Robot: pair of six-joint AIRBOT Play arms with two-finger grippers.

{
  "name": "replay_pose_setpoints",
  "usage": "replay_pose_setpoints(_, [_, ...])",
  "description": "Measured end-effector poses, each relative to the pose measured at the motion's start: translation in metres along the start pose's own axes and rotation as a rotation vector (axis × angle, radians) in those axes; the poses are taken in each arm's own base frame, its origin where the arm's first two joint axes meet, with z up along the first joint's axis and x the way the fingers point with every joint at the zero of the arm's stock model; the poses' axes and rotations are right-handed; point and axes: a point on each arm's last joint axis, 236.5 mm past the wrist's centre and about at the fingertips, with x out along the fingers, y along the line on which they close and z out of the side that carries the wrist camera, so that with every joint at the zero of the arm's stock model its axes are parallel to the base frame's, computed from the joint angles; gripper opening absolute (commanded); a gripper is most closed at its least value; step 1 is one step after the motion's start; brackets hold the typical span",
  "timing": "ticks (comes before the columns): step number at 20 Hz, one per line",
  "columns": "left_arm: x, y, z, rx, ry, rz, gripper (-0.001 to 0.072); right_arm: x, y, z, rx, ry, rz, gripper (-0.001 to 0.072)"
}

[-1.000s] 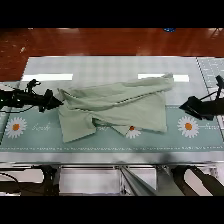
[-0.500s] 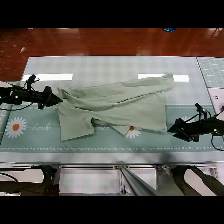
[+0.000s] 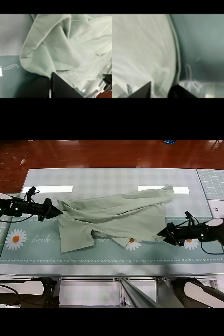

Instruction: Fold the shirts.

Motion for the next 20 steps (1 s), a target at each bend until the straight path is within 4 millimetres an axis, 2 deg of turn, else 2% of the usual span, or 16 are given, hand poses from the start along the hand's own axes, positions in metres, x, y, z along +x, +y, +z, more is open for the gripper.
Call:
replay_pose_setpoints(1, [0.0, 0.0, -0.001, 0.0, 0.003, -0.001, 0.0026, 0.003, 0.006, 0.007, -0.031, -0.01, -0.013, 0.0021])
replay_pose_setpoints(3, [-0.001, -0.002, -0.002, 0.004, 0.007, -0.004, 0.0026, 0.001, 0.029, 0.024, -0.091, -0.045, -0.004, 0.0019])
replay_pose_setpoints(5, [-0.007, -0.009, -0.001, 0.023, -0.002, -0.008, 0.0026, -0.011, 0.058, 0.039, -0.165, -0.071, 0.017, 0.0018])
replay_pose_setpoints(6, [-0.015, -0.017, 0.004, 0.04, -0.025, -0.017, 0.0026, -0.022, 0.076, 0.048, -0.213, -0.096, 0.027, 0.0018])
replay_pose_setpoints(8, [-0.04, -0.047, 0.021, 0.088, -0.108, -0.065, 0.0026, -0.058, 0.115, 0.067, -0.324, -0.172, 0.041, 0.0018])
replay_pose_setpoints(11, [-0.106, -0.121, 0.047, 0.217, -0.303, -0.183, 0.0026, -0.14, 0.186, 0.087, -0.507, -0.361, 0.06, 0.0018])
replay_pose_setpoints(14, [-0.195, -0.209, 0.054, 0.409, -0.545, -0.258, 0.0026, -0.245, 0.259, 0.082, -0.687, -0.611, 0.086, 0.0018])
replay_pose_setpoints(16, [-0.257, -0.267, 0.043, 0.526, -0.7, -0.294, 0.0026, -0.32, 0.303, 0.057, -0.798, -0.795, 0.105, 0.0018])
replay_pose_setpoints(17, [-0.286, -0.296, 0.031, 0.592, -0.767, -0.31, 0.0026, -0.351, 0.318, 0.04, -0.84, -0.873, 0.117, 0.0018])
replay_pose_setpoints(19, [-0.329, -0.34, -0.004, 0.715, -0.861, -0.32, 0.0026, -0.407, 0.34, 0.0, -0.914, -1.019, 0.139, 0.0018])
replay_pose_setpoints(20, [-0.349, -0.359, -0.026, 0.777, -0.907, -0.316, 0.0026, -0.428, 0.345, -0.021, -0.942, -1.079, 0.143, 0.0018])
